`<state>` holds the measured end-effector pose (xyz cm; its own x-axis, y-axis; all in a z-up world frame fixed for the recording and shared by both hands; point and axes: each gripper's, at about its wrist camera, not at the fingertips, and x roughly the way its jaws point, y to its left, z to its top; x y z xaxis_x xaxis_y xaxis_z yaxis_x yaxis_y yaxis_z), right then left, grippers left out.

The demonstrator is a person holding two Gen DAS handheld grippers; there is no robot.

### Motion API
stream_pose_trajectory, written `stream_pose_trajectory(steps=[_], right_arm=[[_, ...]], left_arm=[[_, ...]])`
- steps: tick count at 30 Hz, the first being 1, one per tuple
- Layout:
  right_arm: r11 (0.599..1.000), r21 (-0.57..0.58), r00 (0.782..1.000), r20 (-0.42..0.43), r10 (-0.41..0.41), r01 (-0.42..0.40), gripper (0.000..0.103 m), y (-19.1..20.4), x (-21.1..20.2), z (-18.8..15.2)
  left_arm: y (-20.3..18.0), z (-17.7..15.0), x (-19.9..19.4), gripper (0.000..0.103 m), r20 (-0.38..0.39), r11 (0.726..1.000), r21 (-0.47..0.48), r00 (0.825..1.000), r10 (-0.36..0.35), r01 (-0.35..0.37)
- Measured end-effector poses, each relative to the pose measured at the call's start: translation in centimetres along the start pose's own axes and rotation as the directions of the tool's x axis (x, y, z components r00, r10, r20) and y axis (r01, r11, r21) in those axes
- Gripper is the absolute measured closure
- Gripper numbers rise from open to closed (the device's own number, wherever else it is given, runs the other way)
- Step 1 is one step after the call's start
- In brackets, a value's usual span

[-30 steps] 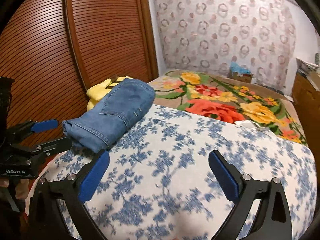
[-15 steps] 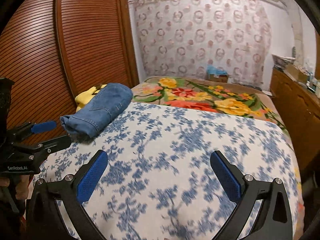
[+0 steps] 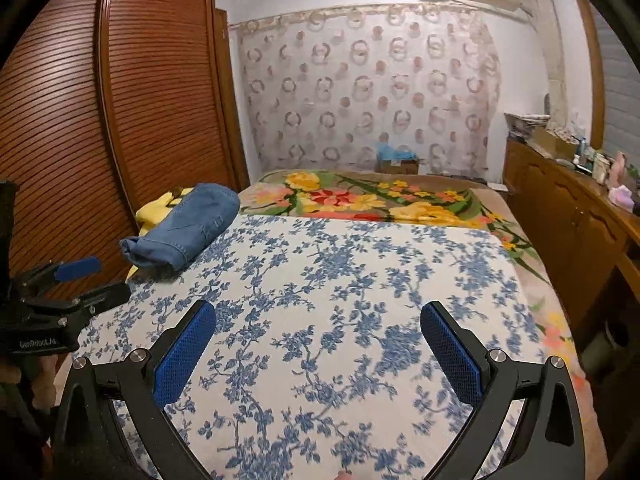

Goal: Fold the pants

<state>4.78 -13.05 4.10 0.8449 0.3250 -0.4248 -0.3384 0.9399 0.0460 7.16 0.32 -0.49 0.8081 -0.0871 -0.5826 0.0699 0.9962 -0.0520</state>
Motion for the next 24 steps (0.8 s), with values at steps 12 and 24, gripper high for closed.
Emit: stream_pose_trajectory(steps=[12,24], right_arm=[[0.998,0.017,0.991,0.12,-0.066,0.065,0.001,0.0,-6.2,0.0],[0.997,0.008,0.984,0.161,-0.082,0.082,0.001,-0.1,-6.4,-0.5]], left_arm=[[-2.1,1.8,-5.4,0.013,0.125,0.999,0.036,0.992,-0.012,0.008],[-2.1,2.2,-7.4,0.013,0.172,1.0,0.022,0.985,-0.002,-0.002]])
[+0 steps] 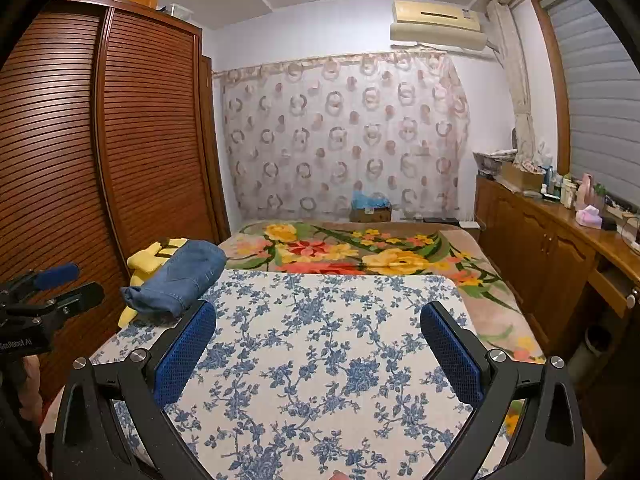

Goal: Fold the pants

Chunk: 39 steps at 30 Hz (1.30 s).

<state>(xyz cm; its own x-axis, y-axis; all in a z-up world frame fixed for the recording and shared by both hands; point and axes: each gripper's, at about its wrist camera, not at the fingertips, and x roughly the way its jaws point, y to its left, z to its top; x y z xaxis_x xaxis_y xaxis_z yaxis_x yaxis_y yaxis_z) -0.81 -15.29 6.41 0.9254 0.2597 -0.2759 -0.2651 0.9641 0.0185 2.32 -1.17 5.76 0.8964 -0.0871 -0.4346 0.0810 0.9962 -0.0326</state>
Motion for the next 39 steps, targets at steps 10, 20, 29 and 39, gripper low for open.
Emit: stream_pose_trajectory(steps=[10,20,29,39], right_arm=[[1.0,-0.004,1.0,-0.001,0.001,-0.001,0.001,-0.17,0.44,0.04],[1.0,-0.005,1.0,0.002,0.007,-0.007,0.001,-0.38,0.31,-0.05],[1.0,-0.008,1.0,0.006,0.003,-0.003,0.001,-0.59,0.27,0.0],[1.0,-0.009,1.0,0.007,0.009,-0.009,0.001,-0.79,0.25,0.02]], left_arm=[[0.32,-0.01,-0.08,0.013,-0.003,1.0,-0.001,1.0,0.002,-0.002],[0.46,-0.02,-0.11,0.013,-0.004,1.0,-0.001,1.0,0.003,-0.003],[0.46,0.02,-0.12,0.013,-0.003,1.0,-0.002,1.0,0.001,-0.001],[0.36,0.06,-0.11,0.013,-0.004,1.0,-0.002,1.0,0.002,-0.002]])
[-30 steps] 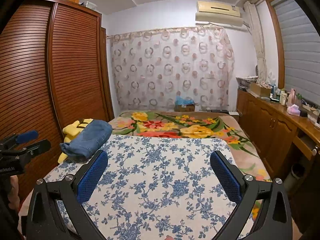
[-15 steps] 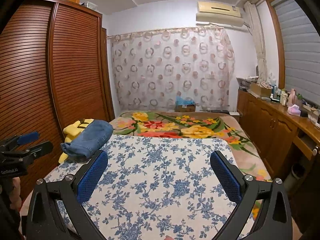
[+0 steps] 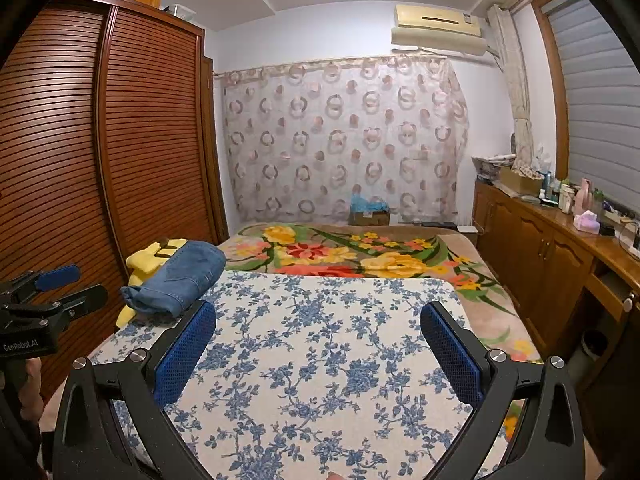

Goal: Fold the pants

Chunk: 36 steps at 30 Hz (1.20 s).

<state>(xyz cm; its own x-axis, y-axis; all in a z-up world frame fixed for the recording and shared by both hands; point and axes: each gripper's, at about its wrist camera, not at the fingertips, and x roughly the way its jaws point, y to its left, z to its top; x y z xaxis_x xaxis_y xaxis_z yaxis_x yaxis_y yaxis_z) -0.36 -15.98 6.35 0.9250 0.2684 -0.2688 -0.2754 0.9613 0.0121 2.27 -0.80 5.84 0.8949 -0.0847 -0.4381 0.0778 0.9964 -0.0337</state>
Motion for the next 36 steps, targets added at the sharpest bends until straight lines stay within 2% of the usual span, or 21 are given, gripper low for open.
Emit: stream_pose_trajectory(steps=[36], right_arm=[[1.0,-0.003,1.0,-0.002,0.001,-0.001,0.001,-0.35,0.18,0.0]], left_arm=[[-0.25,-0.08,-0.04,0.013,0.001,1.0,0.002,1.0,0.001,-0.001]])
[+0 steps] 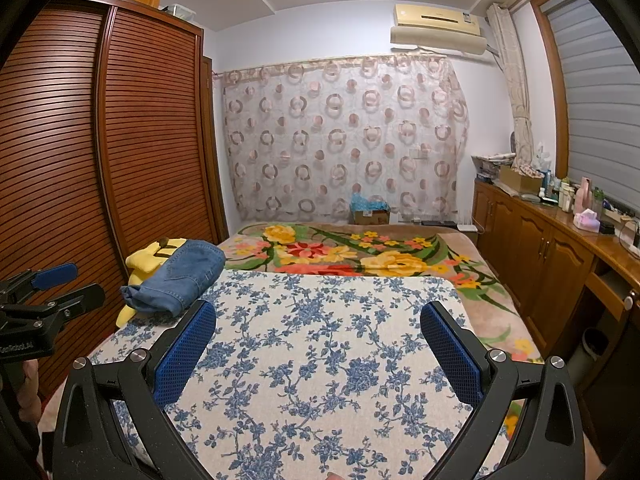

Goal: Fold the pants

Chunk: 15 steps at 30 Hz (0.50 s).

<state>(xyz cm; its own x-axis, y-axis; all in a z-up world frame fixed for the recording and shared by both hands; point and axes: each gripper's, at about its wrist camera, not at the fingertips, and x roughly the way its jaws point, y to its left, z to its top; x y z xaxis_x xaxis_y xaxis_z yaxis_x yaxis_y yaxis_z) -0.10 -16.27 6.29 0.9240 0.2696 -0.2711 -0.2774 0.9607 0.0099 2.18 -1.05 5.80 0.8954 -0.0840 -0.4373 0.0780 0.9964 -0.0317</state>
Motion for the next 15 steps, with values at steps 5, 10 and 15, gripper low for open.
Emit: stream_pose_trajectory(steps=[5,10,15], right_arm=[[1.0,-0.001,1.0,0.0,-0.001,0.001,0.001,0.02,0.06,0.05],[1.0,-0.001,1.0,0.001,0.001,-0.001,0.001,0.01,0.04,0.01],[1.0,-0.002,1.0,0.003,0.003,-0.003,0.001,-0.03,0.03,-0.02]], left_arm=[[0.16,0.1,-0.07,0.013,0.002,1.0,0.002,1.0,0.0,0.0],[0.03,0.0,-0.07,0.013,0.001,1.0,0.0,1.0,0.0,0.0],[0.23,0.1,-0.13,0.013,0.001,1.0,0.0,1.0,0.0,0.0]])
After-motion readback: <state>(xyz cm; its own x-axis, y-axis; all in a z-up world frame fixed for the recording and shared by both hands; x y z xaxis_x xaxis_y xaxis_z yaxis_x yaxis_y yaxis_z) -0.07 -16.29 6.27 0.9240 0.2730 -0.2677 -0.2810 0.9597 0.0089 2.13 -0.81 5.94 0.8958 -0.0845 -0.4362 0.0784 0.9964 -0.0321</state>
